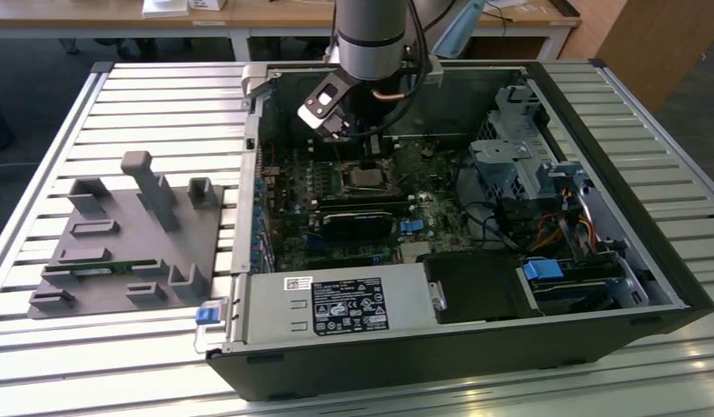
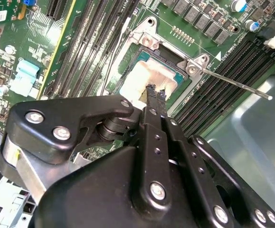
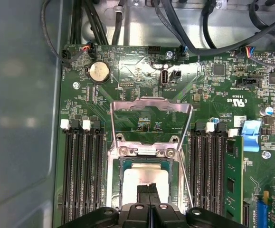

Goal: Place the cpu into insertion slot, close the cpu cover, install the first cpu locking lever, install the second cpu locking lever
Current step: 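Close the cpu cover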

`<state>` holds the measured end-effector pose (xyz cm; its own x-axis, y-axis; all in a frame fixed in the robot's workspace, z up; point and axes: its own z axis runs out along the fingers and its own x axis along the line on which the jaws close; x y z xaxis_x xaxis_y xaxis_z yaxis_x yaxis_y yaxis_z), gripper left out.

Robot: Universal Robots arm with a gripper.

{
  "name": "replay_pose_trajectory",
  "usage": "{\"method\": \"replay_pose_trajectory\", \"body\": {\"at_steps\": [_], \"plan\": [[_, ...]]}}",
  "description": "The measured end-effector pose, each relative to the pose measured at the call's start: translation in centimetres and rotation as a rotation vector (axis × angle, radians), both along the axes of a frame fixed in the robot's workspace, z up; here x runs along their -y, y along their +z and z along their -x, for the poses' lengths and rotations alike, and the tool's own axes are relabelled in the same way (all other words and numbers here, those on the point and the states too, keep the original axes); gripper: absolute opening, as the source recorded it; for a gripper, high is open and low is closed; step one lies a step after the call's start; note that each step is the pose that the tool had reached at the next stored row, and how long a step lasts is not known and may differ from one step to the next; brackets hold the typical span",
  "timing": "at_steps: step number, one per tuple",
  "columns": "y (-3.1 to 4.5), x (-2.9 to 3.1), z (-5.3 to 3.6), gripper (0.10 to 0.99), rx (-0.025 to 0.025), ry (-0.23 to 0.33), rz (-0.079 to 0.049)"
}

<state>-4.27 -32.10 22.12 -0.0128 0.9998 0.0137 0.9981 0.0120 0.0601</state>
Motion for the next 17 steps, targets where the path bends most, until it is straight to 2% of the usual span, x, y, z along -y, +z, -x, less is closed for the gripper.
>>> {"method": "replay_pose_trajectory", "body": {"at_steps": [17], "plan": [[0.56,0.0,0.0,0.106,-0.0003,0.0,0.0]]}}
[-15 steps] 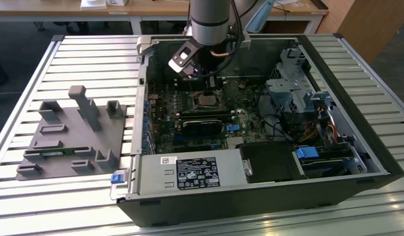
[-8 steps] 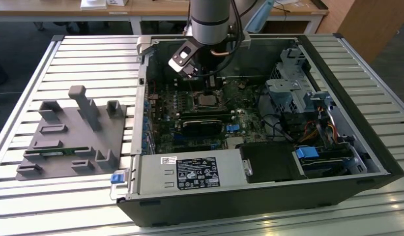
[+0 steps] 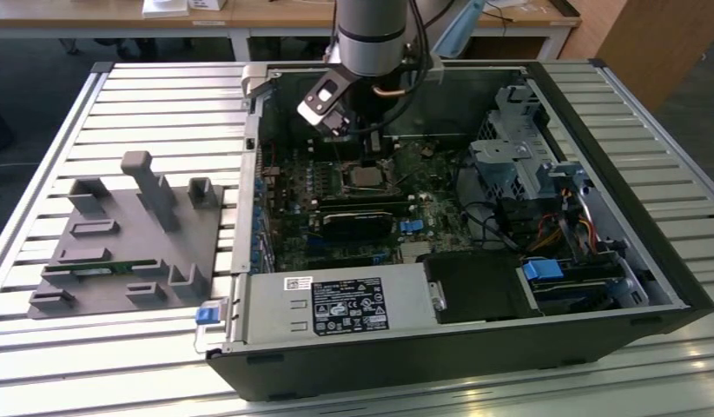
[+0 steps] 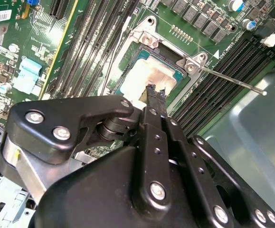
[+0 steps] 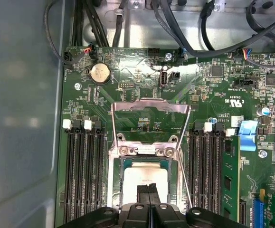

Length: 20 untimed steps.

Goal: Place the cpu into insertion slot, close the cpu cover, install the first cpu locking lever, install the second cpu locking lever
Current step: 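Close the cpu cover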

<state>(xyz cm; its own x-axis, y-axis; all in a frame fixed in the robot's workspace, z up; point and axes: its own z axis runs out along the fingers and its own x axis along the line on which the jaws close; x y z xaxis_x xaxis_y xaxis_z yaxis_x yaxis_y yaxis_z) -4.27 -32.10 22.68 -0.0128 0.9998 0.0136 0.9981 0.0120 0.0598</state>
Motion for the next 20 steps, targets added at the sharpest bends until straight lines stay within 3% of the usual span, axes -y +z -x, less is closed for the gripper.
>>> {"method": "replay_pose_trajectory", "body": {"at_steps": [11,20], "plan": [[1.34,0.0,0.0,0.106,-0.0004,0.0,0.0],[1.77,0.11,0.0,0.106,-0.0004,0.0,0.0]]}}
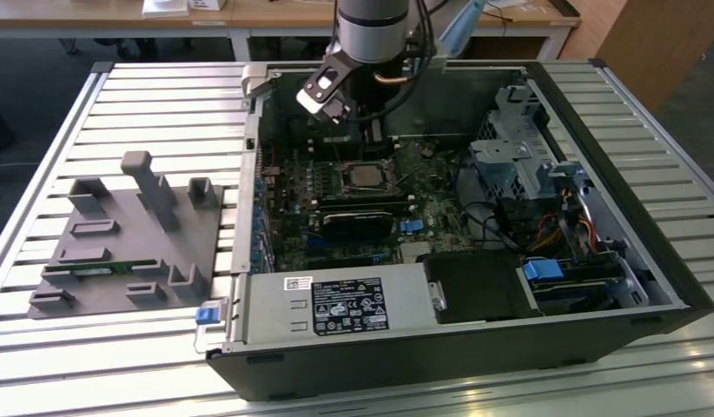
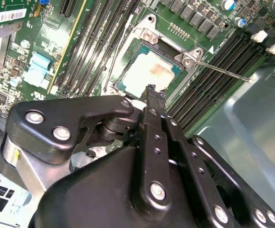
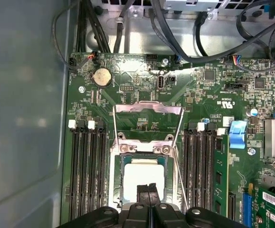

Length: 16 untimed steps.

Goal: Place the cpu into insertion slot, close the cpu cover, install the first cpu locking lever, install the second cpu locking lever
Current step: 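Close the cpu cover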

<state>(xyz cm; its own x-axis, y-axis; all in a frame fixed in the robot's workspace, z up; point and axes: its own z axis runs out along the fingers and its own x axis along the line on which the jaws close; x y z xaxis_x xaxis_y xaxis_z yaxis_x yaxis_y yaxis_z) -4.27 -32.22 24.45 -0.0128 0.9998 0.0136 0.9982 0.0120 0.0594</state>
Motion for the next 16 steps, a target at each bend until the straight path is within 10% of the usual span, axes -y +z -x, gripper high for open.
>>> {"method": "replay_pose_trajectory", "body": {"at_steps": [16], "plan": [[1.51,0.0,0.0,0.106,-0.0032,0.0,0.0]]}}
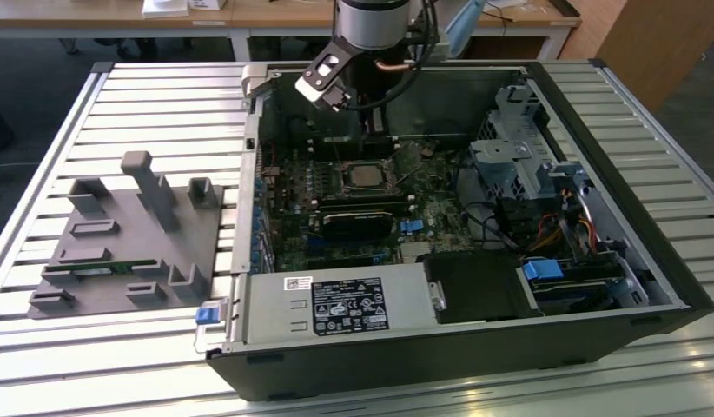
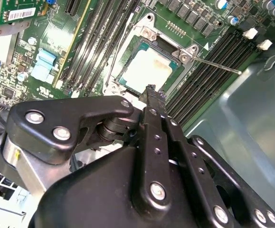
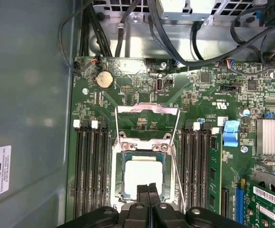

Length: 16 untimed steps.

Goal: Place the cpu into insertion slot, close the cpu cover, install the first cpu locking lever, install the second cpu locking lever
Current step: 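Close the cpu cover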

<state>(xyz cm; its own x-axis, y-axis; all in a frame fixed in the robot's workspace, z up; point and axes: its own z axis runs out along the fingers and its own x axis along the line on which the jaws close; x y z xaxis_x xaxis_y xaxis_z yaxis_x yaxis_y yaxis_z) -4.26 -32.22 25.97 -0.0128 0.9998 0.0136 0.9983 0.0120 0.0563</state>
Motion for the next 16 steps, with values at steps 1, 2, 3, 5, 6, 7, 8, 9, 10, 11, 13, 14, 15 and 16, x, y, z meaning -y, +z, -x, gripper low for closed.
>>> {"method": "replay_pose_trajectory", "body": {"at_steps": [1,2,3,5,6,7,8,9,10,11,13,14,15,16], "plan": [[0.09,0.0,0.0,0.106,-0.0001,0.0,0.0],[0.18,0.0,0.0,0.106,-0.0002,0.0,0.0],[0.25,0.0,0.0,0.106,-0.0003,0.0,0.0],[0.37,0.0,0.0,0.106,-0.0004,0.0,0.0],[0.4,0.0,0.0,0.106,-0.0004,0.0,0.0],[0.43,0.0,0.0,0.106,-0.0004,0.0,0.0],[0.46,0.0,0.0,0.106,-0.0004,0.0,0.0],[0.48,0.0,0.0,0.106,-0.0006,0.0,0.0],[0.5,0.0,-0.01,0.106,-0.0008,0.0,0.0],[0.53,0.0,-0.01,0.106,-0.001,0.0,0.0],[0.55,0.0,-0.02,0.106,-0.0013,0.0,0.0],[0.57,0.0,-0.02,0.106,-0.0015,0.0,0.0],[0.58,0.0,-0.03,0.106,-0.0017,0.0,0.0],[0.6,0.0,-0.04,0.106,-0.002,0.0,0.0]]}}
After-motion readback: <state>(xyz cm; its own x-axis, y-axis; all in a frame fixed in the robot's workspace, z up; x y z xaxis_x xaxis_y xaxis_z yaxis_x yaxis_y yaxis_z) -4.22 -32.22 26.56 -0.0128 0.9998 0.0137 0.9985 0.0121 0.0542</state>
